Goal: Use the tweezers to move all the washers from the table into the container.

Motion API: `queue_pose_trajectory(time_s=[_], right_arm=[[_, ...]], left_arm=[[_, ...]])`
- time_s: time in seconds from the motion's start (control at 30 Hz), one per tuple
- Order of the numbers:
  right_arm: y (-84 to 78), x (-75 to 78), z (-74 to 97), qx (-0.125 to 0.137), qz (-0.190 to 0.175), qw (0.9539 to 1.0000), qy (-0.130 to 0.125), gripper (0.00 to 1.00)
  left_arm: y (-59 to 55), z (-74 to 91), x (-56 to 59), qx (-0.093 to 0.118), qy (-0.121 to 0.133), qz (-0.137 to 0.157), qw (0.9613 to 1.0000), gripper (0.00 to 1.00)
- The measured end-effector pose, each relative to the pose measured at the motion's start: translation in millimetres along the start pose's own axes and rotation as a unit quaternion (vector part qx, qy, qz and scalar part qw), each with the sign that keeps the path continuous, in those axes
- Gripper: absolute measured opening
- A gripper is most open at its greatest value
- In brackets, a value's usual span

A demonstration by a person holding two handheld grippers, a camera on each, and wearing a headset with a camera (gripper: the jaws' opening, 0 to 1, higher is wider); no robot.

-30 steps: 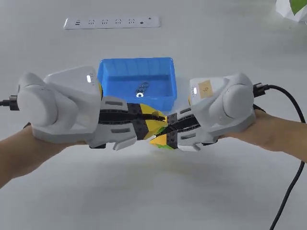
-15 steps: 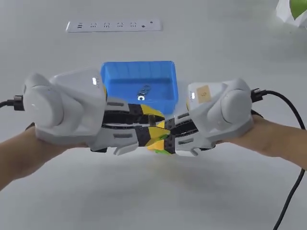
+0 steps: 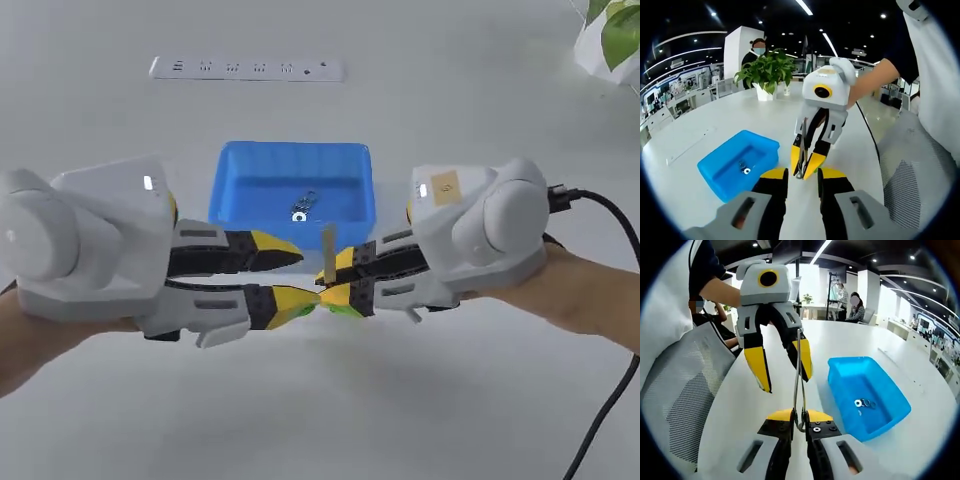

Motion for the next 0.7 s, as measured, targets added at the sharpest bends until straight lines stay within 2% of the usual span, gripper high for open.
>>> queue_pose_trajectory(time_s=[0.13, 0.23, 0.3, 0.4, 0.47, 0.6, 0.7], right_arm=[[6.6, -1.9, 7.1, -0.007, 0.011, 0.9999, 0.003, 0.09], [12.2, -1.5, 11.5, 0.001, 0.004, 1.0, 0.003, 0.09], [17.0, -0.9, 14.2, 0.001, 0.006, 1.0, 0.001, 0.09], [26.2, 1.5, 19.0, 0.007, 0.008, 0.9999, -0.003, 0.09], [32.7, 4.0, 21.9, 0.012, 0.01, 0.9999, -0.006, 0.09], [46.6, 13.2, 27.8, 0.023, 0.009, 0.9996, -0.011, 0.1], [54.4, 23.1, 31.6, 0.024, 0.016, 0.9994, -0.02, 0.1]], left_arm=[[-5.8, 14.5, 2.3, 0.006, 0.009, 0.019, 0.9998, 0.31], [-9.9, 22.4, 3.2, 0.016, 0.014, 0.039, 0.999, 0.4], [-13.4, 26.6, 4.1, 0.016, 0.018, 0.045, 0.9987, 0.47], [-18.1, 31.2, 5.3, 0.011, 0.02, 0.052, 0.9984, 0.5], [-20.3, 34.2, 6.1, 0.011, 0.024, 0.056, 0.9981, 0.54], [-23.0, 38.4, 6.7, 0.01, 0.037, 0.059, 0.9975, 0.72], [-25.5, 44.4, 5.7, 0.014, 0.047, 0.065, 0.9967, 0.74]])
Point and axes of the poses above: the centre of the closed fingertips' face, and the gripper's own axes: z roughly backward along the fingers, x roughly to its right, y roughly out of its top, the point moved 9 cm from there along z, roughly backward along the fingers, and after that the axes turned 9 degrees about -x, right-handed, at the moved point
